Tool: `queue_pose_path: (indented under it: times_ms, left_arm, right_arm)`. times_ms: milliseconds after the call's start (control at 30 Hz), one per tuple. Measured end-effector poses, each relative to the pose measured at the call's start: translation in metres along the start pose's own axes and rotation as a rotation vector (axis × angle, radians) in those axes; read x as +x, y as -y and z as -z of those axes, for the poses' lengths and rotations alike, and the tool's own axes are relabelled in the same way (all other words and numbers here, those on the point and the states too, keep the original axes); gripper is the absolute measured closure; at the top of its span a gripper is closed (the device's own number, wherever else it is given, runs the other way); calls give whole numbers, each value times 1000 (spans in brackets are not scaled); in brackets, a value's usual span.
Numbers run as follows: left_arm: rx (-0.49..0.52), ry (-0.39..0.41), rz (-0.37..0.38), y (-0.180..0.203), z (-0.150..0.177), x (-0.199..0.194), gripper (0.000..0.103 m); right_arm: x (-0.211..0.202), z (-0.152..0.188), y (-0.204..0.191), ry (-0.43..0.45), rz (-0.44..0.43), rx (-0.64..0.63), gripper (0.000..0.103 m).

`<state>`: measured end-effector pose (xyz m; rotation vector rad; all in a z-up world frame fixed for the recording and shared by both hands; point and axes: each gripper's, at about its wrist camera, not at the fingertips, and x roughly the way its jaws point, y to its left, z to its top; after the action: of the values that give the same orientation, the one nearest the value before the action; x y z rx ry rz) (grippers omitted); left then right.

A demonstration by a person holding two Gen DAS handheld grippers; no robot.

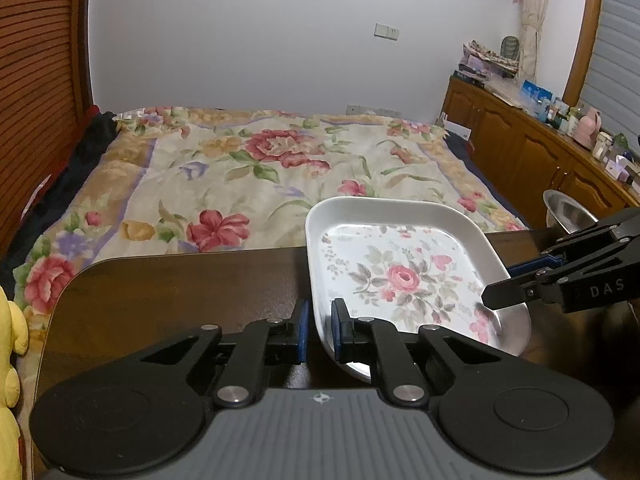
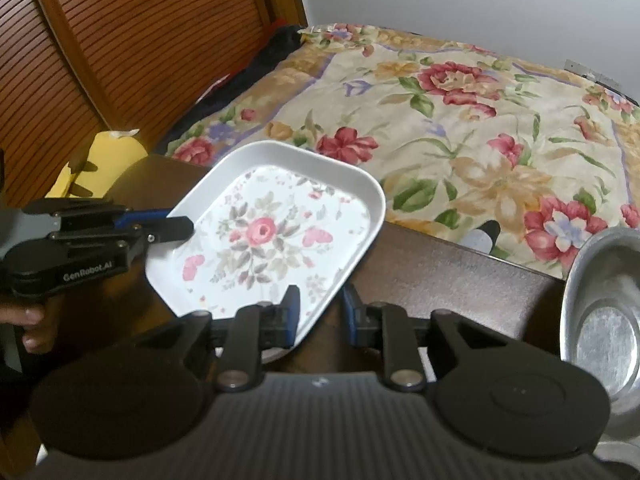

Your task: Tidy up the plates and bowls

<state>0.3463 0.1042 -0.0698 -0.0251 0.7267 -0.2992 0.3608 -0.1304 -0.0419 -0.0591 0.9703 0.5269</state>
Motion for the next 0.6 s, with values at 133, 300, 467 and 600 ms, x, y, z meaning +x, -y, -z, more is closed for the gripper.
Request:
queue_pose_path:
  times_ms: [133, 300, 467, 600]
  left_arm:
    - [-2, -3, 3, 0, 1, 0, 92]
    - [-3, -9, -3, 3, 2, -4, 93]
    - [4, 5, -7, 7, -2, -18, 93]
    - [12, 26, -13, 12, -5, -33, 93]
  right_arm:
    - [0, 0, -1, -5, 3, -14, 84]
    - [-2, 1, 1, -3, -4, -6, 85]
    - [-10, 3, 0, 14, -16, -5, 85]
    - [-24, 5, -4, 43, -20, -8, 85]
